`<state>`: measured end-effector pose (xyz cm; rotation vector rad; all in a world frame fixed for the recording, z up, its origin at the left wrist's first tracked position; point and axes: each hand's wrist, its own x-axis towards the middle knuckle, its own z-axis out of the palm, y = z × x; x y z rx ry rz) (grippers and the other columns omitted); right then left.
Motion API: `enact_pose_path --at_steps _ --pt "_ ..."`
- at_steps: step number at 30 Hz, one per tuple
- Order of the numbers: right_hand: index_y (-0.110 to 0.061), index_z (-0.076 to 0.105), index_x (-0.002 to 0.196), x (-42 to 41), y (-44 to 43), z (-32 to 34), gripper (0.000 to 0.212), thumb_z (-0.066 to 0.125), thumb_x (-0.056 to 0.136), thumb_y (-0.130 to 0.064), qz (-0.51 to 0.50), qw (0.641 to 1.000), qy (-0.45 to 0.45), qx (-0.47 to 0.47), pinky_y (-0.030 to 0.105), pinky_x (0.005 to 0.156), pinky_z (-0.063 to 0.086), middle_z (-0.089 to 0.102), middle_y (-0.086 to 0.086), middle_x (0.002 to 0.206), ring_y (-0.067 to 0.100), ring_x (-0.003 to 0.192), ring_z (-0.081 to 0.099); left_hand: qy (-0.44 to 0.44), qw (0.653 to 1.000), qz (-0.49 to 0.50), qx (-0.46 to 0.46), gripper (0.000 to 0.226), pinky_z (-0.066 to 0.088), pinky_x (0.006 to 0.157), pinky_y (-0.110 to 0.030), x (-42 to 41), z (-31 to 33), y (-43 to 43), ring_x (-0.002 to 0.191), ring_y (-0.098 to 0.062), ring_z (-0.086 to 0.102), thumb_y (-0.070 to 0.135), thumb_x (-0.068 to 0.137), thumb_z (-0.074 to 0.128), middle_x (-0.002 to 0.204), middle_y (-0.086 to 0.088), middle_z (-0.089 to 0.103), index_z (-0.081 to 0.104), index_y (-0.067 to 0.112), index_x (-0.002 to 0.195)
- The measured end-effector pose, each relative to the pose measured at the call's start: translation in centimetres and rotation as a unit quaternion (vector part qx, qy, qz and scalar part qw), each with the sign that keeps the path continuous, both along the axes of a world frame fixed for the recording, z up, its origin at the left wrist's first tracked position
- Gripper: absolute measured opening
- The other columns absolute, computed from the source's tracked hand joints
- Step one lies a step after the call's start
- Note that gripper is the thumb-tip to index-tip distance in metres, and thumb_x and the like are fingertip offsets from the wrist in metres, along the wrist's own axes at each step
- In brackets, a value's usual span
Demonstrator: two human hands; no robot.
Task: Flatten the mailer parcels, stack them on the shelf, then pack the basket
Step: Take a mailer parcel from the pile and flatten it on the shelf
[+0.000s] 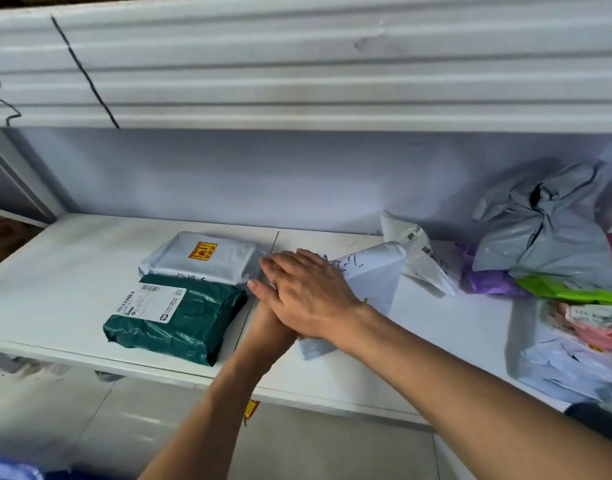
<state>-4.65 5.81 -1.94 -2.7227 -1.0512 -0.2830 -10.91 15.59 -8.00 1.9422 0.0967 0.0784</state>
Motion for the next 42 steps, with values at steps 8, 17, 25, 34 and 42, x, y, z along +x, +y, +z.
enact_pose_path --at_steps 8,17,25,34,42 --pt "-0.03 0.048 0.136 0.8 -2.6 0.7 0.059 0.007 0.1 -0.053 -0.027 0.999 0.019 0.004 0.04 0.1 0.04 0.067 0.001 0.116 0.022 0.111 0.06 0.021 0.999 -0.033 -0.002 0.036 0.058 0.081 -0.034 3.3 1.2 -0.8 0.095 -0.016 0.067 0.006 0.078 0.075 0.097 0.004 0.072 0.064 0.021 0.108" --pt "-0.018 0.059 0.07 4.1 -9.5 0.9 0.075 -0.002 0.1 -0.051 -0.127 0.991 0.022 0.032 0.031 0.083 0.043 0.061 0.004 0.061 0.014 0.061 0.061 0.045 0.997 -0.021 -0.054 0.051 0.056 0.069 -0.022 2.9 1.3 -0.4 0.089 -0.011 0.068 0.001 0.076 0.078 0.1 0.008 0.073 0.06 0.026 0.116" --pt "-0.007 0.052 0.069 5.3 -11.5 -0.5 0.039 0.051 0.096 -0.035 -0.207 0.908 0.201 0.305 0.03 0.066 0.035 0.054 0.005 0.068 0.019 0.069 0.05 0.081 0.993 -0.054 -0.066 0.051 0.059 0.083 -0.037 3.4 2.5 -0.5 0.098 -0.018 0.068 -0.003 0.075 0.078 0.105 0.0 0.072 0.06 0.024 0.114" --pt "-0.014 0.061 0.07 5.1 -10.5 -0.3 0.024 0.058 0.091 -0.026 -0.199 0.9 0.209 0.328 0.025 0.071 0.04 0.061 -0.004 0.071 0.014 0.074 0.055 0.035 0.983 -0.089 0.157 0.024 0.045 0.066 -0.023 6.2 9.8 -1.3 0.077 -0.011 0.062 0.03 0.078 0.079 0.084 0.001 0.069 0.067 0.014 0.091" --pt "-0.021 0.064 0.113 5.1 -9.5 -1.2 0.029 0.062 0.089 -0.039 -0.242 0.861 0.221 0.388 0.027 0.093 0.045 0.065 -0.002 0.103 0.013 0.098 0.06 0.048 0.849 -0.1 0.517 0.049 0.043 0.074 -0.032 6.4 9.0 -5.5 0.099 -0.025 0.058 0.055 0.076 0.069 0.106 -0.002 0.062 0.05 0.018 0.102"
